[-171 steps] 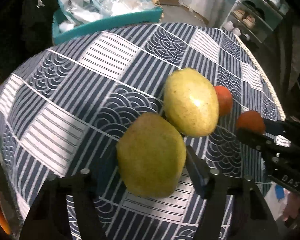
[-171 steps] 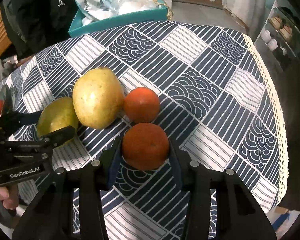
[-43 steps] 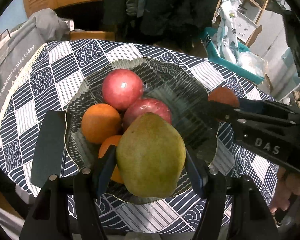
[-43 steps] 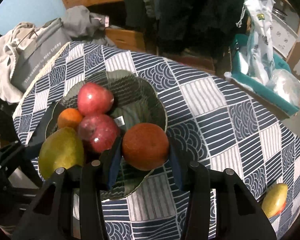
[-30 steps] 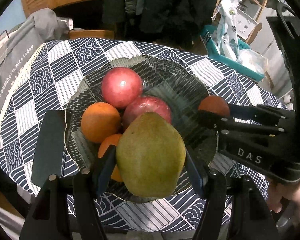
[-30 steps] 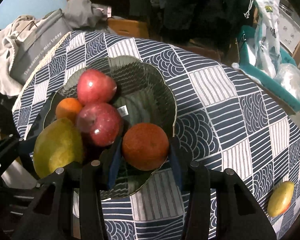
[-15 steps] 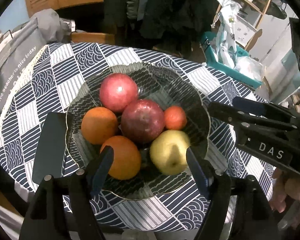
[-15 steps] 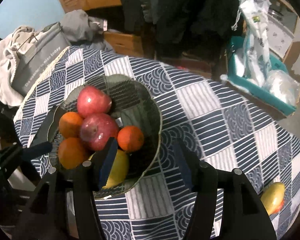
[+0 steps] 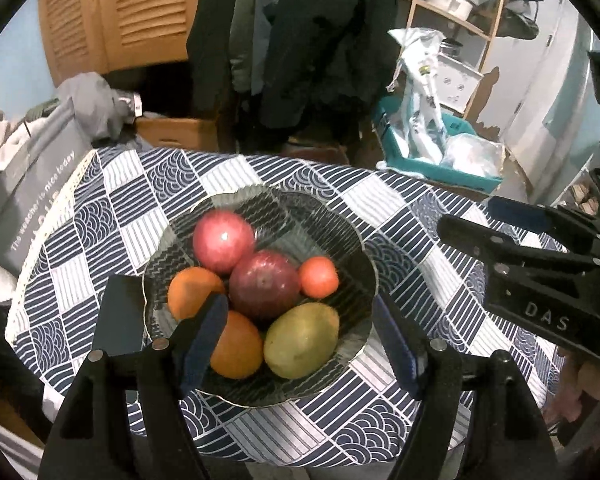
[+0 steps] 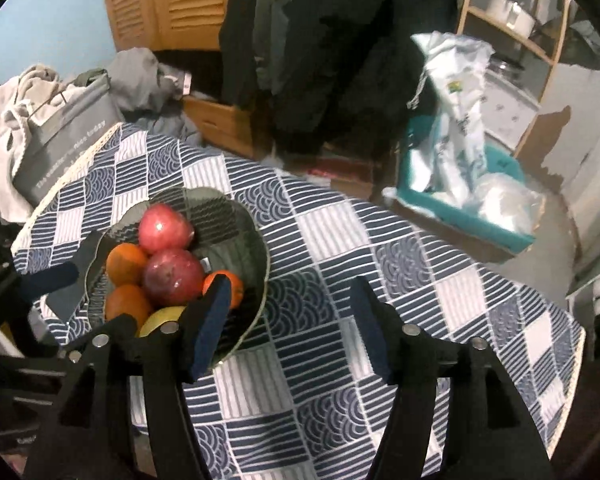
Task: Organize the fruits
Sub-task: 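Move both tools back toward the yellow pear and tangerine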
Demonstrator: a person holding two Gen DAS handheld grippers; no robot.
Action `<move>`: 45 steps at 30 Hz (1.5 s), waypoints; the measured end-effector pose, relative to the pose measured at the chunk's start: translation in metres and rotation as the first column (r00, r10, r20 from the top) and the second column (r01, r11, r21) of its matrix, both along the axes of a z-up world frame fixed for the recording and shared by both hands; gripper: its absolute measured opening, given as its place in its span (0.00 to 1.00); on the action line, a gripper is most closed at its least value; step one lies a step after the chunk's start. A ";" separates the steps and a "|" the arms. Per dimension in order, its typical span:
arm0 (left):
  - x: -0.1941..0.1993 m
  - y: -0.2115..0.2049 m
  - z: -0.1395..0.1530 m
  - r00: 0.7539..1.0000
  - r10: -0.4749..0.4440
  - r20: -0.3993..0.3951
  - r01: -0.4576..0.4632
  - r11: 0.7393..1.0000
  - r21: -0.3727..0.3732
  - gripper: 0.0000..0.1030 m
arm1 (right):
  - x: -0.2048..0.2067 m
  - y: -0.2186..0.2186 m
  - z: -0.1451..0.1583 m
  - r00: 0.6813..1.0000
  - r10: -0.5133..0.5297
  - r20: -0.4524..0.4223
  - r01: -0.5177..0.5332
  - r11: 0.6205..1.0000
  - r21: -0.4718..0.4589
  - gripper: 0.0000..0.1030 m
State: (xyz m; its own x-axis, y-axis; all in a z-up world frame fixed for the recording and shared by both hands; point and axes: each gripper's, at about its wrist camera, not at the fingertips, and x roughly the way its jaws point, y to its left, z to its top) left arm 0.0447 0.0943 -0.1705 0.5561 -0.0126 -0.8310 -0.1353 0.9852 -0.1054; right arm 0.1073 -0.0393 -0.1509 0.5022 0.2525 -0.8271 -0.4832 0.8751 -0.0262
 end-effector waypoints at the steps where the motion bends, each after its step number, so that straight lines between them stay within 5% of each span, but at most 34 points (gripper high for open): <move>1: -0.001 -0.001 0.003 1.000 -0.002 0.005 0.002 1.000 -0.006 0.74 | -0.002 -0.002 0.003 1.000 -0.003 0.008 0.003 1.000 -0.001 0.63; 20: -0.009 -0.045 0.045 0.990 -0.096 0.104 0.093 0.995 0.033 0.78 | -0.039 -0.067 0.069 0.982 -0.107 0.157 0.098 0.993 0.061 0.72; 45: -0.010 -0.127 0.069 0.960 -0.245 0.139 0.234 0.968 0.087 0.78 | -0.068 -0.168 0.080 0.953 -0.233 0.194 0.218 0.971 0.096 0.75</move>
